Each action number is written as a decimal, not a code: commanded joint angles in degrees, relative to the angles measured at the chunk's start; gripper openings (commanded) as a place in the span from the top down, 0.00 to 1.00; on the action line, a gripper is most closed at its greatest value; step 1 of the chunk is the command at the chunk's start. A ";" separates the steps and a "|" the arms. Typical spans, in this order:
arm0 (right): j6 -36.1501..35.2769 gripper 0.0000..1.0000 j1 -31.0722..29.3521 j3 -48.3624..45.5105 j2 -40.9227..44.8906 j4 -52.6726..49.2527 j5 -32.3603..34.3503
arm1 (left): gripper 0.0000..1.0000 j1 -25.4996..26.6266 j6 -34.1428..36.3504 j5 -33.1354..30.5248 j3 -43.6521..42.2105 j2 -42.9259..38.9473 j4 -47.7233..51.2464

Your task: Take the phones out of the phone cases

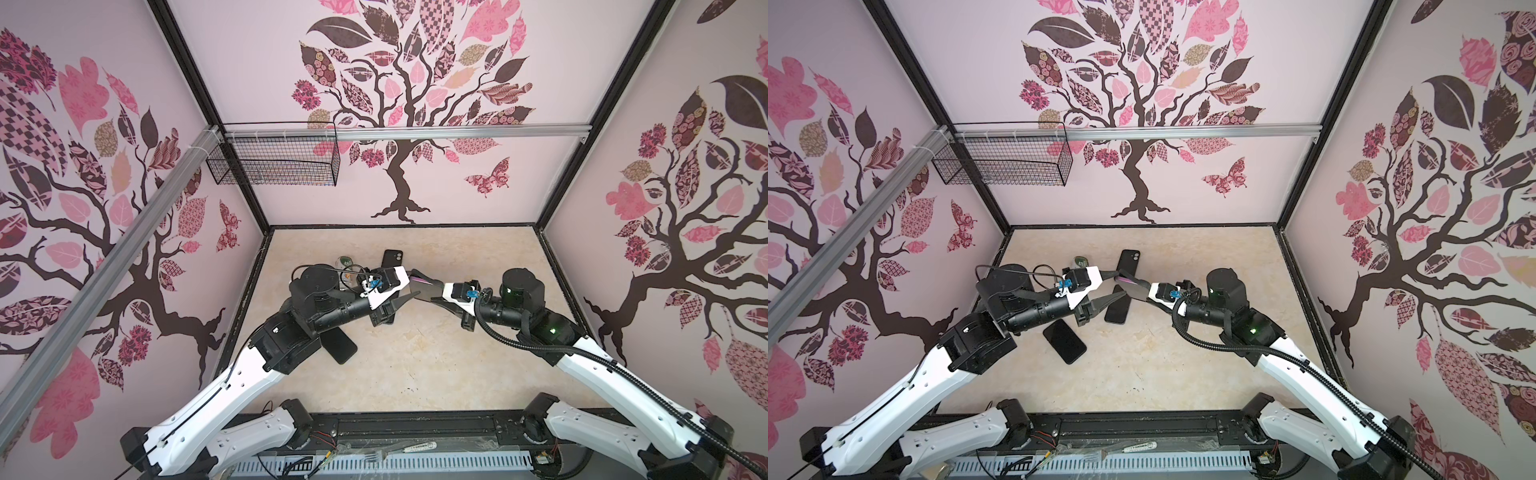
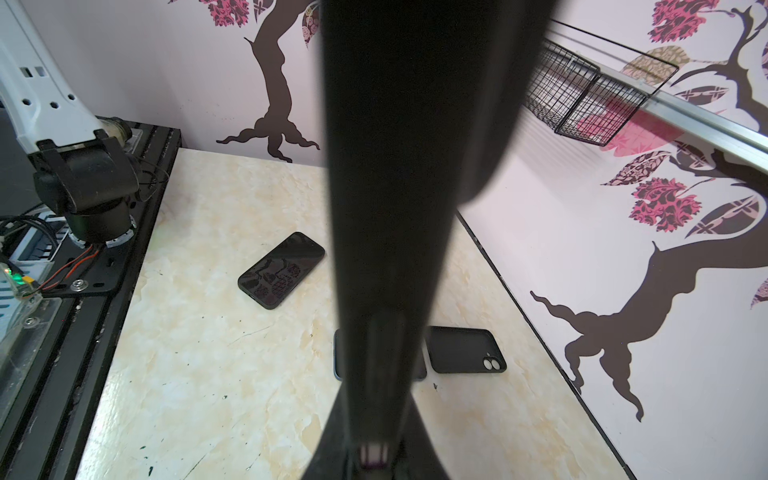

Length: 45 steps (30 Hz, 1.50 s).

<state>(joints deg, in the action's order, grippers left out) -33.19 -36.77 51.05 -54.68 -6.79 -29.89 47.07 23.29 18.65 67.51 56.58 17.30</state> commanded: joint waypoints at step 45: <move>31.46 1.00 -1.82 2.20 4.38 35.62 -18.36 | 0.73 -0.29 -14.85 21.60 -7.95 3.15 -4.13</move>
<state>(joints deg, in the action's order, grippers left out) -4.49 -38.22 48.53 -54.37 14.26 -50.13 46.19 7.68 37.50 63.61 57.12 1.06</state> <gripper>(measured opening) 0.135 0.271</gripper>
